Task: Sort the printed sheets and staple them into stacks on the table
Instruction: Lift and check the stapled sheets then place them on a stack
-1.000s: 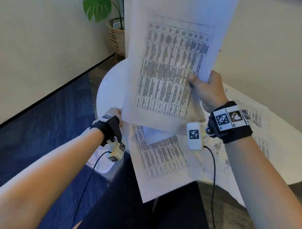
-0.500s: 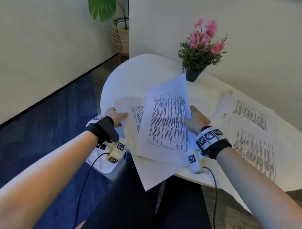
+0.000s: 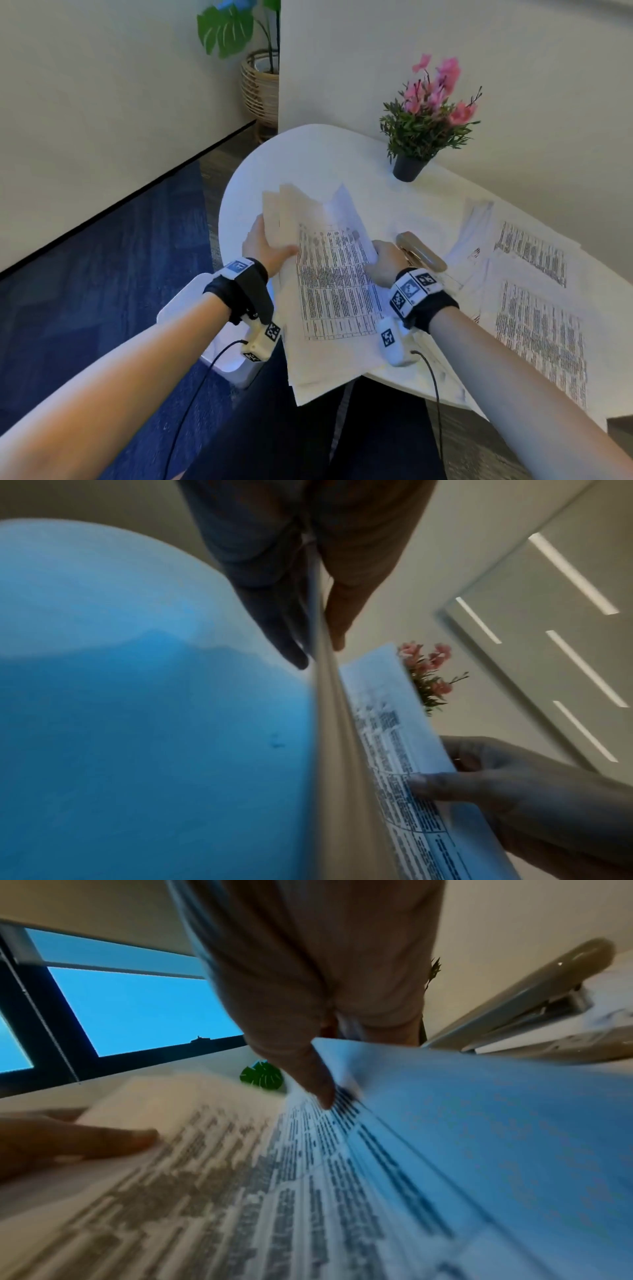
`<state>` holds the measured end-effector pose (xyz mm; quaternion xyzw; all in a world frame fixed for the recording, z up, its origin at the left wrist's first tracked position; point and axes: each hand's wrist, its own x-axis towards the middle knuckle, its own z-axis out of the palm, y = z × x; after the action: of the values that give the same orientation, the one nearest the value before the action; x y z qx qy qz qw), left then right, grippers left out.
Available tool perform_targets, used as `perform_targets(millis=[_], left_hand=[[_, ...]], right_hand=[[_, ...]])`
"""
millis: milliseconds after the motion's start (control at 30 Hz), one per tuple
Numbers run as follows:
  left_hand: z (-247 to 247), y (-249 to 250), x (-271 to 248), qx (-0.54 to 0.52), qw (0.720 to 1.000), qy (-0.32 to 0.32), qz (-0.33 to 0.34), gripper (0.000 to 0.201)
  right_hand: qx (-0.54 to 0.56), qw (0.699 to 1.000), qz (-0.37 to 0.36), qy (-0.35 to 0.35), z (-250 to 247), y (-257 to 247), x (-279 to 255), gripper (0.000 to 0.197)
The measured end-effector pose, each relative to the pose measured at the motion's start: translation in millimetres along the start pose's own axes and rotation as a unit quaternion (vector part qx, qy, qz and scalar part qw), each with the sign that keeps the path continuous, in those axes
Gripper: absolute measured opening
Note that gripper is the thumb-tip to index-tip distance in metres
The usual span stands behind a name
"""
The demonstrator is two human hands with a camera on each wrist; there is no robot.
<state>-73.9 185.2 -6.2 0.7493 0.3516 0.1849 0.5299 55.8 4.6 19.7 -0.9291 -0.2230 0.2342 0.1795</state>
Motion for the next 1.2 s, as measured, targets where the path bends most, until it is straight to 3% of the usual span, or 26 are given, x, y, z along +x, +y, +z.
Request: perform_targets(millis=[67, 133, 267, 300, 333, 400, 433, 467, 533, 600, 700, 833, 933, 1033, 1200], left_hand=[[-5.6, 16.0, -1.7, -0.032, 0.999, 0.018, 0.032, 0.059], [-18.5, 34.5, -2.0, -0.060, 0.996, 0.023, 0.068, 0.052], [-46.5, 68.1, -8.0, -0.138, 0.982, -0.004, 0.131, 0.039], [-49.1, 77.6, -12.0, -0.158, 0.976, -0.018, 0.146, 0.039], [-49.3, 85.8, -14.7, -0.169, 0.972, -0.031, 0.160, 0.040], [-46.8, 103.2, -20.5, -0.174, 0.963, -0.063, 0.196, 0.052], [-45.3, 111.5, -23.2, -0.172, 0.959, -0.073, 0.212, 0.063], [-44.4, 119.1, -25.0, -0.168, 0.957, -0.070, 0.226, 0.071], [-44.6, 131.3, -26.4, -0.178, 0.950, -0.048, 0.252, 0.069], [-46.5, 137.3, -25.5, -0.211, 0.938, -0.028, 0.273, 0.060], [-48.4, 140.7, -22.3, -0.246, 0.934, 0.004, 0.259, 0.056], [-42.9, 139.7, -21.8, -0.239, 0.935, -0.014, 0.262, 0.061], [-40.9, 143.7, -22.3, -0.194, 0.931, 0.014, 0.308, 0.060], [-43.8, 149.4, -21.8, -0.185, 0.902, 0.033, 0.389, 0.061], [-50.4, 147.9, -22.2, -0.139, 0.896, 0.033, 0.420, 0.028]], right_hand=[[0.043, 0.998, 0.016, 0.030, -5.2, 2.1, 3.8, 0.065], [0.164, 0.984, 0.033, 0.066, -14.5, 6.8, 5.4, 0.088], [0.391, 0.919, 0.033, 0.049, -30.4, 12.5, 0.1, 0.133], [0.414, 0.908, 0.015, 0.056, -30.8, 13.7, 0.2, 0.131], [0.431, 0.899, -0.017, 0.076, -33.0, 10.5, -3.3, 0.110], [0.446, 0.883, -0.099, 0.107, -44.7, -9.9, -24.2, 0.048], [0.453, 0.871, -0.143, 0.123, -50.6, -17.8, -30.9, 0.030], [0.468, 0.855, -0.174, 0.139, -58.0, -24.6, -38.2, 0.025], [0.499, 0.825, -0.211, 0.162, -69.4, -30.7, -46.7, 0.033], [0.480, 0.831, -0.222, 0.176, -77.4, -30.2, -48.8, 0.047], [0.476, 0.829, -0.254, 0.148, -81.6, -27.0, -56.0, 0.039], [0.481, 0.823, -0.263, 0.151, -74.9, -29.7, -60.5, 0.042], [0.498, 0.810, -0.261, 0.166, -75.5, -35.2, -58.8, 0.037], [0.507, 0.805, -0.253, 0.176, -78.5, -36.9, -56.3, 0.034], [0.517, 0.809, -0.232, 0.153, -75.0, -34.8, -55.7, 0.027]])
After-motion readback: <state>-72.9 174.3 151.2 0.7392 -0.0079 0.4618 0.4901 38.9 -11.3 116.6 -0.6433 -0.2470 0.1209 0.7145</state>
